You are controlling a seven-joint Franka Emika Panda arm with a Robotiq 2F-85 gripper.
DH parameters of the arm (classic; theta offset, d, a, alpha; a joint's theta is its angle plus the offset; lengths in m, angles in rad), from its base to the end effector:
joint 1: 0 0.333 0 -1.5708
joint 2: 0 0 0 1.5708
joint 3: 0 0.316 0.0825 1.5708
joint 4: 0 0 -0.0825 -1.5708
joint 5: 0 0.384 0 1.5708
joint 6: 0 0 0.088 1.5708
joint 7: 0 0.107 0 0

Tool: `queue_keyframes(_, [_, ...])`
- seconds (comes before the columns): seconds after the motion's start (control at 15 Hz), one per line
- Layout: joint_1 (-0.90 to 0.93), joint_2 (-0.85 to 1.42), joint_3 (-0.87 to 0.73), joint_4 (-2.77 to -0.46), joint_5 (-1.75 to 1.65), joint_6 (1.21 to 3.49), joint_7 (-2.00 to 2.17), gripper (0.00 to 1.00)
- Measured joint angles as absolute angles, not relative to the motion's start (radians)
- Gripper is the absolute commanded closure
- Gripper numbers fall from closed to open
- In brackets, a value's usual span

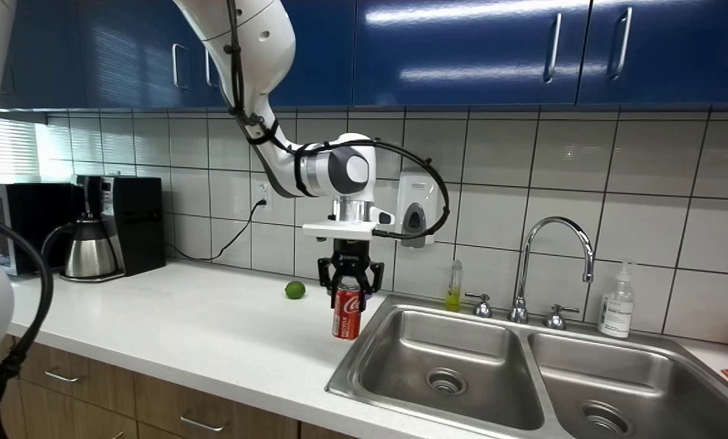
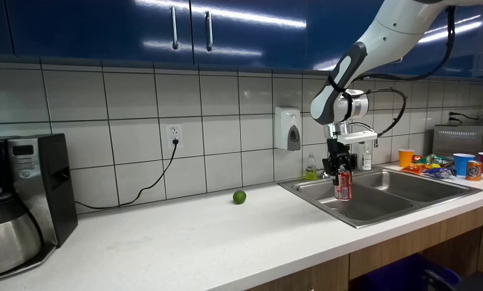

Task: Remove the red can from the sink and put it on the counter

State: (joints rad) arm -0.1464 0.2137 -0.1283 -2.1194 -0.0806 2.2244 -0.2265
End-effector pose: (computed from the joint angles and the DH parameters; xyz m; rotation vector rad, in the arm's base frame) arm 0.5369 -0.1531 0.3040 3.0764 0.0088 -0.1943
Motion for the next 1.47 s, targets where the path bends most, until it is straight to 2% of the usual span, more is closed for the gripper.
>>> queue_keyframes(0.53, [-0.044, 0.181, -0.058, -2.22, -0.084, 2.274, -0.225, 0.61])
queue_keyframes(1.4, [-0.04, 0.289, -0.053, -2.274, -0.084, 2.518, -0.221, 0.61])
queue_keyframes(1.47, [-0.04, 0.29, -0.053, -2.274, -0.084, 2.52, -0.221, 0.11])
